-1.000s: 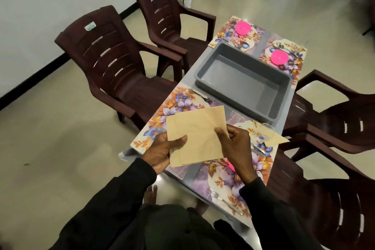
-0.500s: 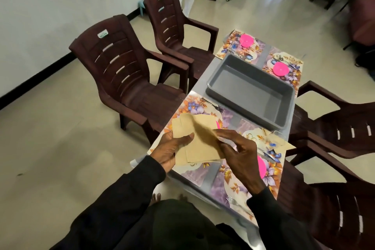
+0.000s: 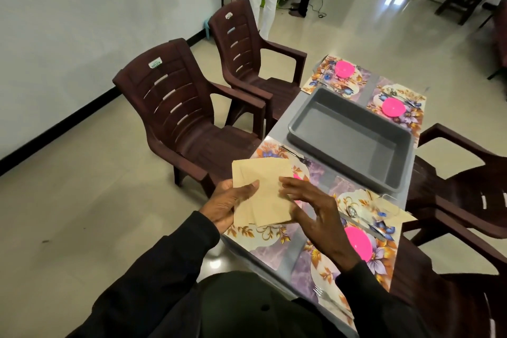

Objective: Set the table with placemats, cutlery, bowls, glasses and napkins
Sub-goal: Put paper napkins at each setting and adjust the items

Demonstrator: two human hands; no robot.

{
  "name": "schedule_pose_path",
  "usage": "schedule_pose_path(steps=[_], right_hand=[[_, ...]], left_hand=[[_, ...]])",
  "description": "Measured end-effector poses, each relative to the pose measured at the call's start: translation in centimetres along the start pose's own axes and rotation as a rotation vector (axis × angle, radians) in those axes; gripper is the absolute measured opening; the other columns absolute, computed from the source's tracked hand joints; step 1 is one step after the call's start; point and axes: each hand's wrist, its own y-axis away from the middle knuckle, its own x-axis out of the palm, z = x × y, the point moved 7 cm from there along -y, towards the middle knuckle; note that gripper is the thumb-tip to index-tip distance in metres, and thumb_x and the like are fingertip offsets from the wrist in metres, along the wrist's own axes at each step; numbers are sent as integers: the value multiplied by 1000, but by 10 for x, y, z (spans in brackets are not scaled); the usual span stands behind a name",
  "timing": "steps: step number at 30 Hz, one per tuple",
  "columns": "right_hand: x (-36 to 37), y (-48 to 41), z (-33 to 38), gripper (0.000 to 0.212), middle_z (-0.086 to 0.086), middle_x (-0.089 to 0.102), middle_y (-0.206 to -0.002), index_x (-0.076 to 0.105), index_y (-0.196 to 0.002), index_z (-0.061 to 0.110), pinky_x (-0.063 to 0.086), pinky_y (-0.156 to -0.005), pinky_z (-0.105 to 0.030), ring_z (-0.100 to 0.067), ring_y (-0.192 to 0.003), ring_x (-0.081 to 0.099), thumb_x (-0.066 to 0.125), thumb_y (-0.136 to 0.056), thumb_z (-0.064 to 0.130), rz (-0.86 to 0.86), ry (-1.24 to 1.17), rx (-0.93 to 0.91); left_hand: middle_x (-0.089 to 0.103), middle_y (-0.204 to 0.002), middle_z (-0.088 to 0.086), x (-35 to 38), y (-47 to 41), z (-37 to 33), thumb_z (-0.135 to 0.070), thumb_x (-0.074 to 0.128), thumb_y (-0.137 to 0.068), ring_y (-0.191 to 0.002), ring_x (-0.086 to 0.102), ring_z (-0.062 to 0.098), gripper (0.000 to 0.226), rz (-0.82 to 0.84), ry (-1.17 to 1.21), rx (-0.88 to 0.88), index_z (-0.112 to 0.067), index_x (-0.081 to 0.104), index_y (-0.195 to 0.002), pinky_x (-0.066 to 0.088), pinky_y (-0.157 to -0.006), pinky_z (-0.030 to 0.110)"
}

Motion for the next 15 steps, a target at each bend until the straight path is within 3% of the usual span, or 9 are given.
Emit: schedule_pose_path(steps=[4,7,11,15], right_hand=[[10,-29,-28,25,5,71,-109,70,-118,19,60,-83,-38,-10,-94,68,74,-93,18,8,59,266],[24,-50,-36,33,0,71,-91,68,-115,19,57,-74,-28,-9,-77,64,82,-85,22,142,44,396],[32,-76,-31,33,-2,68,-83,67,-112,20,49,-68,-28,-9,-71,58,83,-84,24,260,99,392],[32,-105,-18,26,0,65,-79,70,-107,20,50,-70,-36,-10,-70,56,83,-84,20,234,156,370]], left_hand=[[69,-124,25,-10,-6,-4,-5,68,-92,-114,68,39,37,-31,-65,15,2,61,-128,58,-95,48],[69,-122,26,-14,-11,-12,-7,68,-93,-114,67,43,36,-52,-119,31,3,62,-126,53,-101,55],[71,-118,25,-17,-17,-32,-10,66,-95,-104,72,35,30,-52,-128,52,3,65,-122,59,-92,47],[73,-116,22,-24,-30,-53,-8,62,-98,-99,74,31,25,-21,-29,18,0,66,-121,63,-76,42]])
